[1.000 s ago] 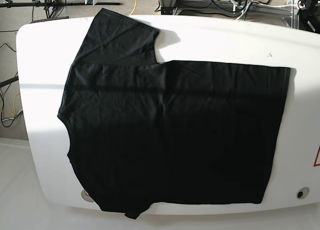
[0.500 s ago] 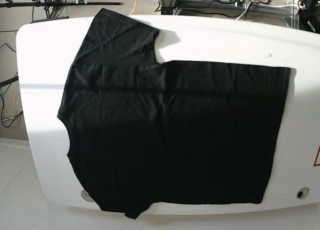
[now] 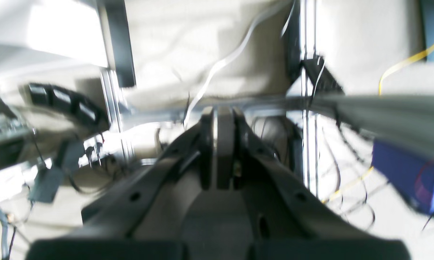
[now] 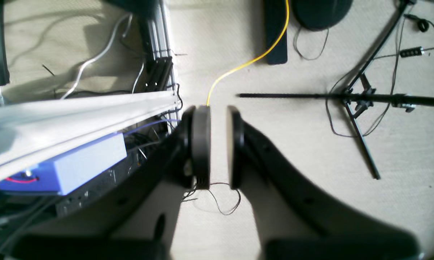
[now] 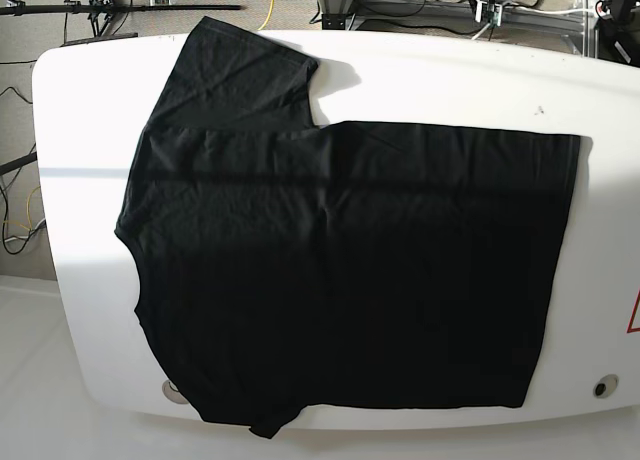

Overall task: Fold the T-shirt properly
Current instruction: 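Lower both grippers toward the shoulder corners of the black T-shirt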

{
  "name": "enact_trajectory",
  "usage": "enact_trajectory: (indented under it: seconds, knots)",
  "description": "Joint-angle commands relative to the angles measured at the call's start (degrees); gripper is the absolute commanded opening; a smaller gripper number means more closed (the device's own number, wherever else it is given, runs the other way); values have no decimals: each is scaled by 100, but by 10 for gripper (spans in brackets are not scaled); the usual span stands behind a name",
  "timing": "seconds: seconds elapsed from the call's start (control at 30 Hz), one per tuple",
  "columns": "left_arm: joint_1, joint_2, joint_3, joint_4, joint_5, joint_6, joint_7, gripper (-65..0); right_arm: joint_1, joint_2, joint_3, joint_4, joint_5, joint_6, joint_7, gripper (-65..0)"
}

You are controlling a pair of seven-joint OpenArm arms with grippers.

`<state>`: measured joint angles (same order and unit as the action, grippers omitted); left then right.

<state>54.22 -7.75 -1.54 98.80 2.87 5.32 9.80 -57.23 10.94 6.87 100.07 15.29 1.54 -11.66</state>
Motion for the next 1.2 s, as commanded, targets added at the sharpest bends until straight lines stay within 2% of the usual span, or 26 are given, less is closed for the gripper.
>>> enact_trajectory:
  seconds: [0.0,0.17,0.37,0.63,0.97,1.03,1.17]
  knots:
    - [178,-54,-88,387,-5,34,38,-647,-159,23,182,293,18,4,65,-577]
    - [306,-94,-239,795,5,30,25,-528,-199,-35,457,671,44,18,-53,-563]
    - [599,-52,-657,1416,-58,17,45,-451,-338,-62,715,1356,15,6,-71,-523]
    - [809,-56,-1086,1922,-185,22,143,-501,-374,-53,719,1576,31,4,-1,-529]
    - [587,-28,-1217,1981,-616,-40,190,-433,102,-47,782,1348,425,70,25,-539]
    - [366,-63,-1225,1976,-992,-131,222,-413,289,-55,797,1406,652,64,42,-505]
    - [210,-69,-1213,1954,-1157,-228,254,-403,466,-85,798,1384,742,56,-21,-418]
